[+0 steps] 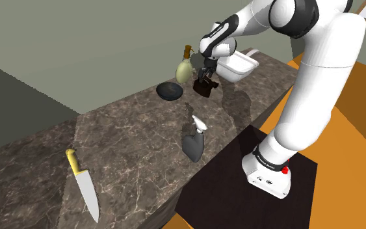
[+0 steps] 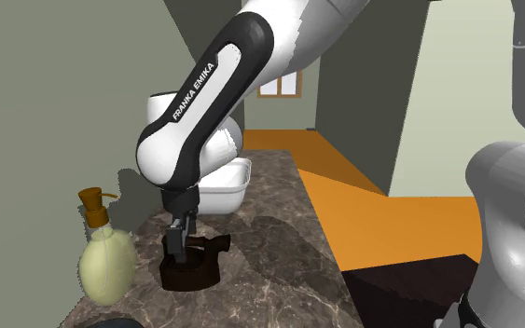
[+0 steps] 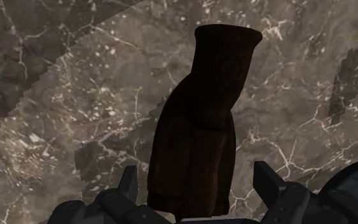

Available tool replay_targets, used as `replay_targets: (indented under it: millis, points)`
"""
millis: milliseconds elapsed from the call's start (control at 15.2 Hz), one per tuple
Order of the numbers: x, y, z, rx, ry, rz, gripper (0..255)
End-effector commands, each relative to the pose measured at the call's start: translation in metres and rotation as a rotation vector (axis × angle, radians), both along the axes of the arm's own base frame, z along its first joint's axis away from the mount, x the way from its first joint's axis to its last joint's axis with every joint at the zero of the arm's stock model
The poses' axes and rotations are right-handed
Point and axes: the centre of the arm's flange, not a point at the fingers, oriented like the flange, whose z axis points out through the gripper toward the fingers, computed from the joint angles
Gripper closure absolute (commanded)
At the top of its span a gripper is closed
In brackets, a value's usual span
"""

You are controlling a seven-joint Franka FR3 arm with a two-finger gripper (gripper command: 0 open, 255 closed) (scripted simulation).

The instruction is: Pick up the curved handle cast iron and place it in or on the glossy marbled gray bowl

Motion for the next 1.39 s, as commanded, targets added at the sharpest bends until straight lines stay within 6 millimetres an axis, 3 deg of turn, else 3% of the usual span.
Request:
replay_targets:
  millis: [0, 264, 330, 924, 1320]
  points:
    - [0.0, 0.0, -0.001, 0.0, 0.0, 0.0, 0]
    - [0.0, 0.0, -0.001, 0.0, 0.0, 0.0, 0]
    - [0.0, 0.0, -0.001, 0.0, 0.0, 0.0, 255]
    - [0.0, 0.0, -0.001, 0.0, 0.0, 0.0, 255]
    - [0.0, 0.0, 0.031, 0.0, 0.0, 0.0, 255]
